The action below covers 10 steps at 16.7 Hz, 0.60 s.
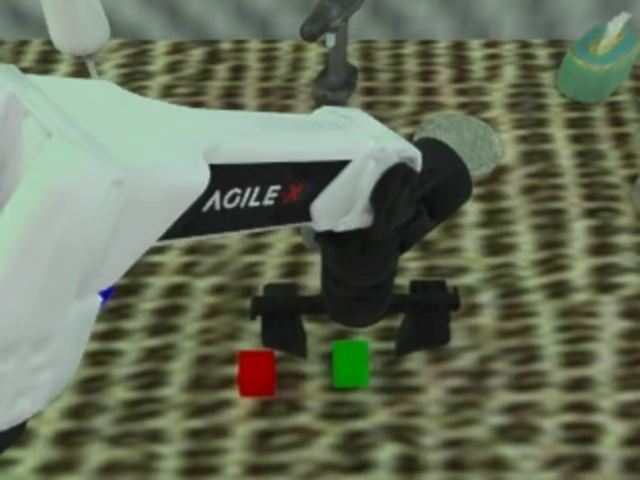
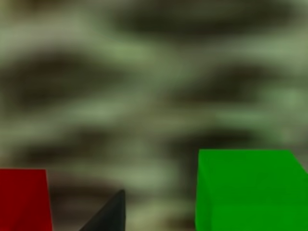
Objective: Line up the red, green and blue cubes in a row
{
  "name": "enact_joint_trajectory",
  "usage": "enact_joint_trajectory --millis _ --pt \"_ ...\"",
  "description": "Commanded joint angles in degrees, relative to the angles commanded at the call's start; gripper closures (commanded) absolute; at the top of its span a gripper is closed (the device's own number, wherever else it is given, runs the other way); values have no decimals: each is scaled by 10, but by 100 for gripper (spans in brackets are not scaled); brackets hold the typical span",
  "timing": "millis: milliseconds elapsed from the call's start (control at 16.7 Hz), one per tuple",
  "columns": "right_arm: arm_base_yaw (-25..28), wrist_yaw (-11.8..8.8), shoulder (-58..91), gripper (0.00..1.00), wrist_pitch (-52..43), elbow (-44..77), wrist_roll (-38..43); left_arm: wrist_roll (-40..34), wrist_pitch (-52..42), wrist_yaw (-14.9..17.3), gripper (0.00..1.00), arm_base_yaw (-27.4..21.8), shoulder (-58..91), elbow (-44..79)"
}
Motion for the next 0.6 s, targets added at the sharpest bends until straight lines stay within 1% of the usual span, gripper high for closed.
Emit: enact_joint_trajectory --millis 360,600 --pt "0 0 0 0 0 0 0 0 -2 0 0 1 -1 2" --pt "0 0 0 0 0 0 0 -2 -62 -1 0 5 -15 45"
